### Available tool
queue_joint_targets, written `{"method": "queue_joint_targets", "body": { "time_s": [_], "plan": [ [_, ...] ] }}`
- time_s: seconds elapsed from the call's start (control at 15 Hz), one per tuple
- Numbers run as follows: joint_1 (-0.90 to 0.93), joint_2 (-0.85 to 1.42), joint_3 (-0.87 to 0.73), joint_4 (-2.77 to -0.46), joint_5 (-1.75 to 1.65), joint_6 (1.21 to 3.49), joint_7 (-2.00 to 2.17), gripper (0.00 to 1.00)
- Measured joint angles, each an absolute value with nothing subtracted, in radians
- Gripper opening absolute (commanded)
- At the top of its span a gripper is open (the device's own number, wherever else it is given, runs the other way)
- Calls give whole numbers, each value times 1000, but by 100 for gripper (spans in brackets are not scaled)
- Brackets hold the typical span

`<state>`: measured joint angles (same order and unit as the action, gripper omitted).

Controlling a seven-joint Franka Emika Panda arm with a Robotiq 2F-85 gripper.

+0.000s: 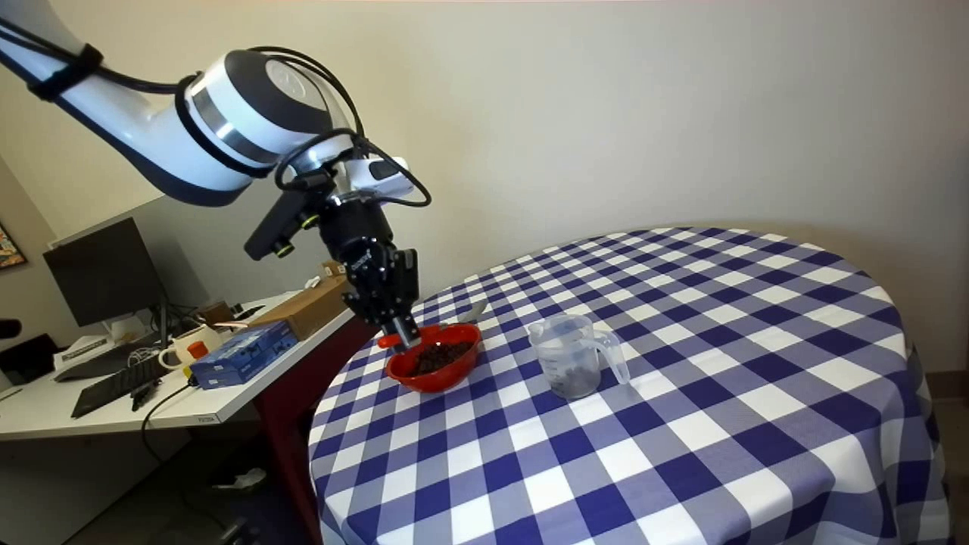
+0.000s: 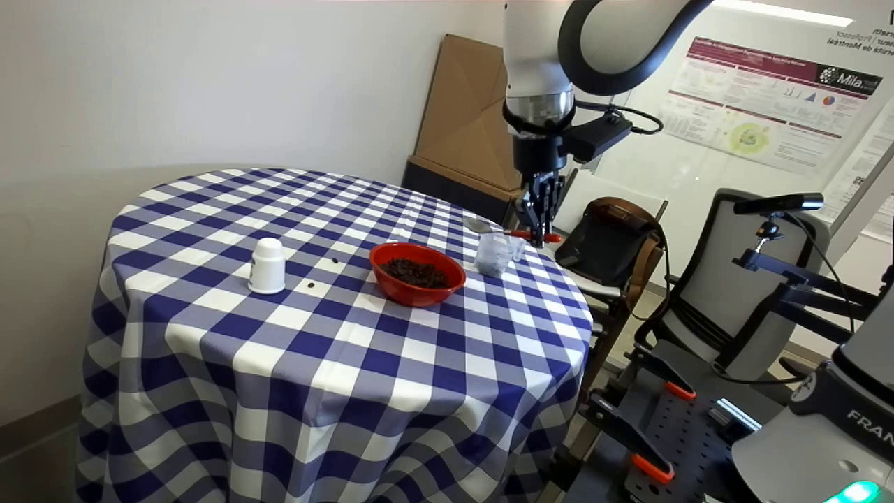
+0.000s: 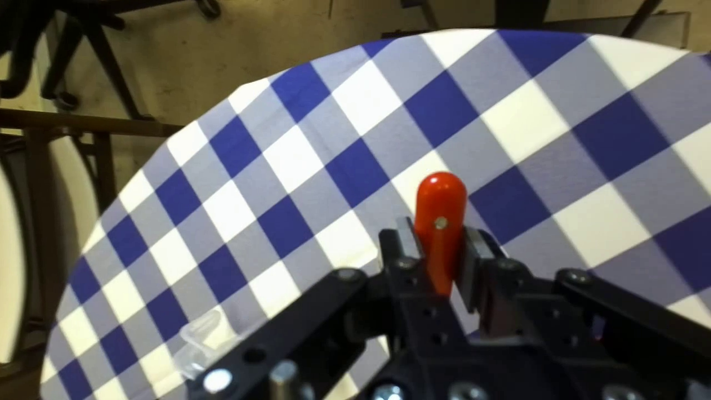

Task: Spoon some of the content in the orange bowl and pour it into the transparent container

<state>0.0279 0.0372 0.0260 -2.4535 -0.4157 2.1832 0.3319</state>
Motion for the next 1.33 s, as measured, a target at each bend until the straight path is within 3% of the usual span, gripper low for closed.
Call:
{"method": "queue_joint_targets", "body": {
  "time_s": [0.6, 1.33],
  "plan": [
    [86, -1, 90, -2467, -175, 2086, 106, 10],
    [84, 225, 85, -2282, -158, 2050, 114, 10]
  ]
}}
